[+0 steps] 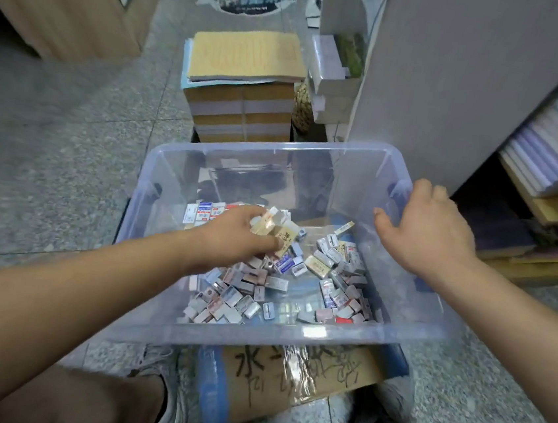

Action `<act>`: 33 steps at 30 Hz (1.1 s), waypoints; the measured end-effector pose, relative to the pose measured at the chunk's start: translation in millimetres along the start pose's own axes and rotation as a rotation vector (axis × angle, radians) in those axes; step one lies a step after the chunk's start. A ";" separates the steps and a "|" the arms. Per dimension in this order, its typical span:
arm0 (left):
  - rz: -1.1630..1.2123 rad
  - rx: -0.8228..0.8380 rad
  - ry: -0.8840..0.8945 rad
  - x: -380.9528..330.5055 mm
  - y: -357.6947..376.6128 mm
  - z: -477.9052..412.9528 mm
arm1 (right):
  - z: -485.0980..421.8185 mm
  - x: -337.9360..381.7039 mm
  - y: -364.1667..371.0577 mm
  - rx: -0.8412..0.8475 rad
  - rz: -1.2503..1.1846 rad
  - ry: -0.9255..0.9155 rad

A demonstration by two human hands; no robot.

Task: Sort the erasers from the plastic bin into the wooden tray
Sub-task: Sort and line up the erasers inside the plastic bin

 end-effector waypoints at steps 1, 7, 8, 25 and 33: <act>0.040 -0.010 0.004 1.6 -6.2 12.0 | 1.5 3.1 -4.5 -0.055 0.026 -0.039; 0.241 -0.051 0.014 19.6 -30.5 66.3 | 13.7 61.1 -16.9 -0.104 -0.580 -0.170; 0.252 -0.043 0.013 22.5 -32.3 70.6 | 19.1 81.9 -10.3 0.015 -0.780 -0.150; 0.365 -0.048 0.074 42.7 -49.3 72.1 | 24.0 176.0 59.6 0.441 -1.263 -0.102; 0.262 -0.164 -0.024 57.6 -66.1 51.2 | -36.6 135.8 89.6 0.295 -1.145 0.170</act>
Point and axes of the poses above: each hand's wrist, its own z-axis away from the middle knuckle, its own y-axis out of the palm, x = y × z, the point moved 6 cm from there along -z, towards the middle knuckle, and after that the axes turned 14 degrees about -y, right-handed, at the moved point
